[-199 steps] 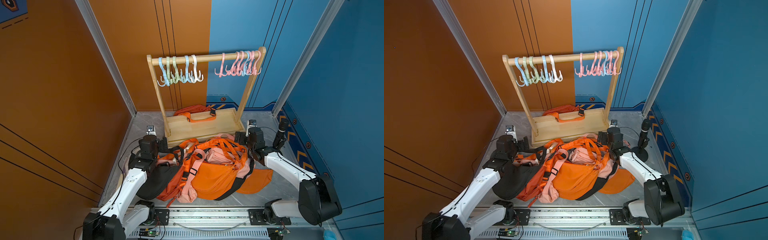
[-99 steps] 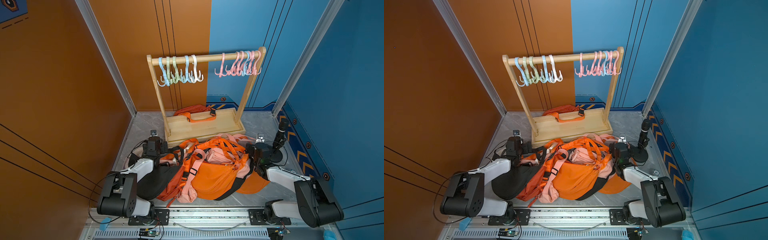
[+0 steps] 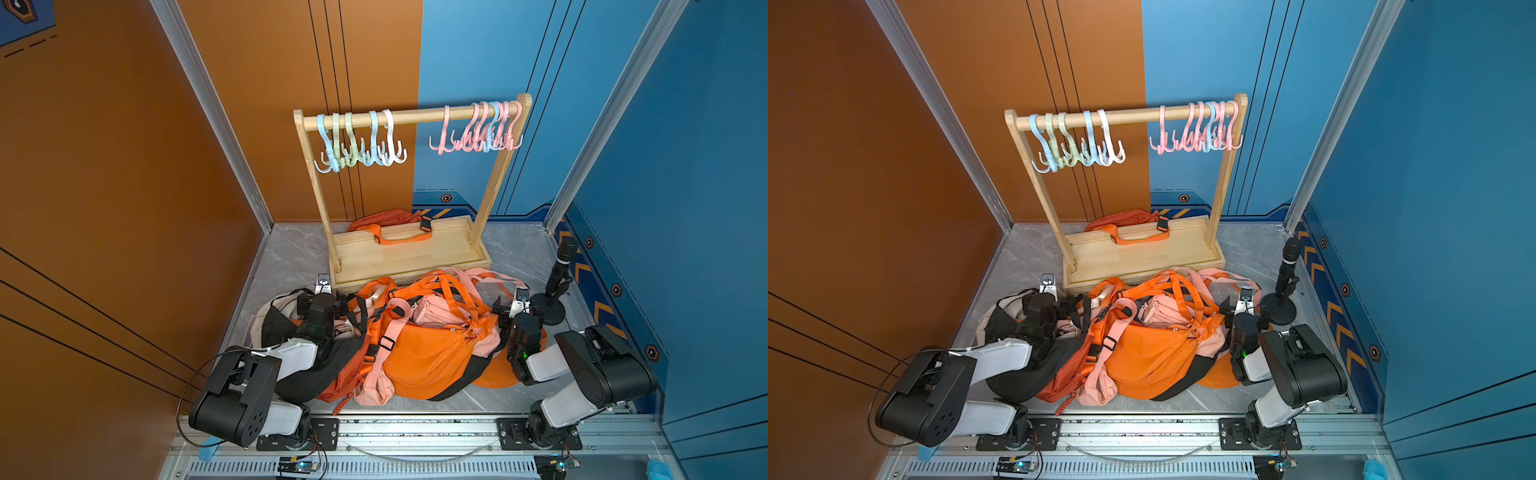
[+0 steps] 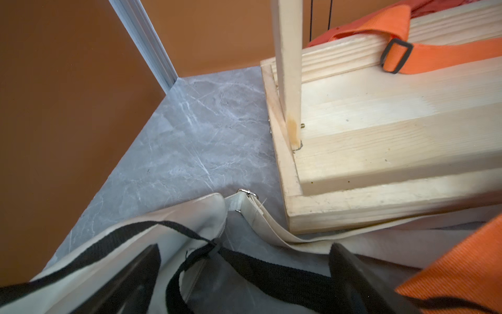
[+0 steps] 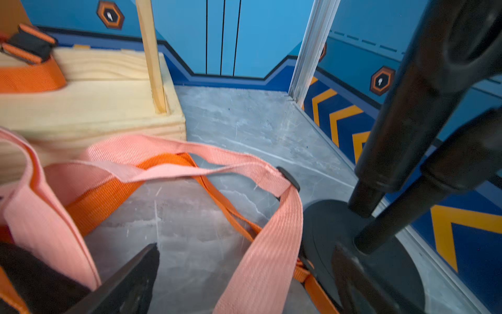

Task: Take the bag off the hook
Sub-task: Reset both arms

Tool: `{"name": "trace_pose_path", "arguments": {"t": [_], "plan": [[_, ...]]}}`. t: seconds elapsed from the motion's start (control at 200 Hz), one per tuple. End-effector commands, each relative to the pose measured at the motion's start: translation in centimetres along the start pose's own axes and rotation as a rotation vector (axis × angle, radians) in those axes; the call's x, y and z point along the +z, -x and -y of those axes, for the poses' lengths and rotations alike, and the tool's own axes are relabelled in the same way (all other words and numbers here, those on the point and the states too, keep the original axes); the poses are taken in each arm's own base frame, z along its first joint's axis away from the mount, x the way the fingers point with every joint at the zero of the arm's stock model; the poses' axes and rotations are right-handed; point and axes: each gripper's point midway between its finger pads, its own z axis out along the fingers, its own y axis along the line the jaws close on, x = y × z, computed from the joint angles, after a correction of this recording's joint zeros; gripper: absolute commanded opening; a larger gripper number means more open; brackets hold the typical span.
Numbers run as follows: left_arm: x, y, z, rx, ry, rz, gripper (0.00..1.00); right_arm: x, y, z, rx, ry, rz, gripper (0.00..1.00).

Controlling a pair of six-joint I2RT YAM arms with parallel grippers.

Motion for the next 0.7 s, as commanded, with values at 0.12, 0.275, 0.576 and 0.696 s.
{"name": "trace_pose_path", "arguments": {"t": [0.12, 0.275, 0.576, 0.696], "plan": [[0.2, 1.6, 4.1, 0.188, -0.202, 0.098, 0.98, 1.6, 1.7, -0.7, 0.006, 0.034, -0.002, 1.0], [1.6, 1.3, 0.6, 0.048, -0.078, 0.086, 0.98, 2.6, 1.6, -0.3, 0.023, 0.02, -0.046, 1.0], [4.5, -0.6, -2.3, -0.131, -0.084, 0.03, 0.98, 4.5, 0.8, 0.5, 0.089, 0.05, -0.149, 1.0], [4.3, -0.7, -3.0, -0.142, -0.029, 0.024, 0.98, 4.5, 0.8, 0.4, 0.088, 0.05, -0.148, 1.0]]}}
